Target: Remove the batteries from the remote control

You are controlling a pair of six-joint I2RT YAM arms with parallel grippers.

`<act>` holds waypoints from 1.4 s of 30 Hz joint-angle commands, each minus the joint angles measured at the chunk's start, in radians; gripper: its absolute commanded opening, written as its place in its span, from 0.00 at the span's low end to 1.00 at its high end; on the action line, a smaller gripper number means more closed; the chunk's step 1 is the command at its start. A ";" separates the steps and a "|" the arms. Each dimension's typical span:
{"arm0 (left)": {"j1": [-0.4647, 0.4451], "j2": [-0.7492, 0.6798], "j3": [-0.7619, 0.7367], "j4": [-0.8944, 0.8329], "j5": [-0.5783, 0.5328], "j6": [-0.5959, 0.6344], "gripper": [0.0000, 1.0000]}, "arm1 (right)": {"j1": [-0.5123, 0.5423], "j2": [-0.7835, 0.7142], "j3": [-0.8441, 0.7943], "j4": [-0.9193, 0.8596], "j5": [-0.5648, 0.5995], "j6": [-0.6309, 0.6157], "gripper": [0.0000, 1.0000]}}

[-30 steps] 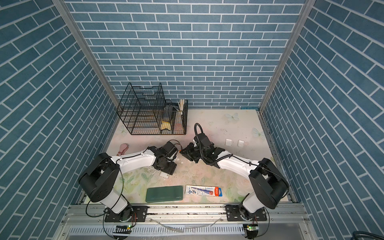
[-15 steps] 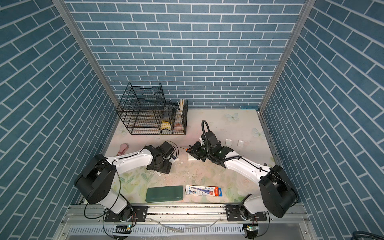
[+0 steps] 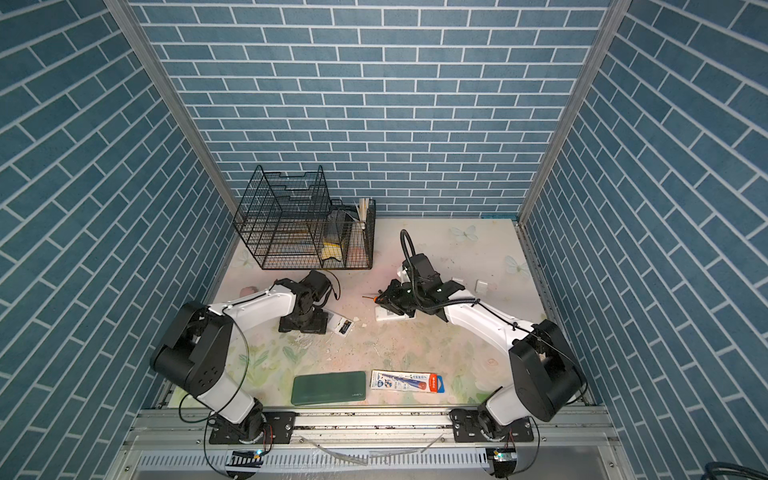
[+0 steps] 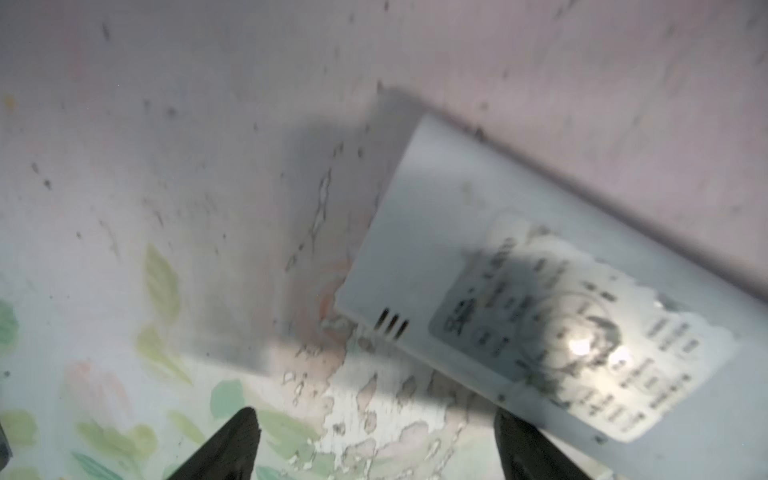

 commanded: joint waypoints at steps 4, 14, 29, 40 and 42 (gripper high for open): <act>0.027 0.069 0.098 0.070 0.070 0.037 0.90 | -0.007 0.057 0.119 -0.117 -0.057 -0.113 0.00; 0.038 -0.055 0.108 0.034 0.245 -0.036 0.90 | -0.007 0.063 0.166 -0.242 -0.051 -0.174 0.00; 0.033 0.132 0.214 0.094 0.386 0.008 0.82 | 0.007 0.000 0.133 -0.305 -0.017 -0.181 0.00; -0.031 0.223 0.271 0.007 0.264 0.034 0.79 | 0.032 0.016 0.138 -0.297 -0.018 -0.169 0.00; -0.041 0.234 0.280 -0.018 0.228 0.033 0.76 | 0.039 0.021 0.138 -0.288 -0.020 -0.158 0.00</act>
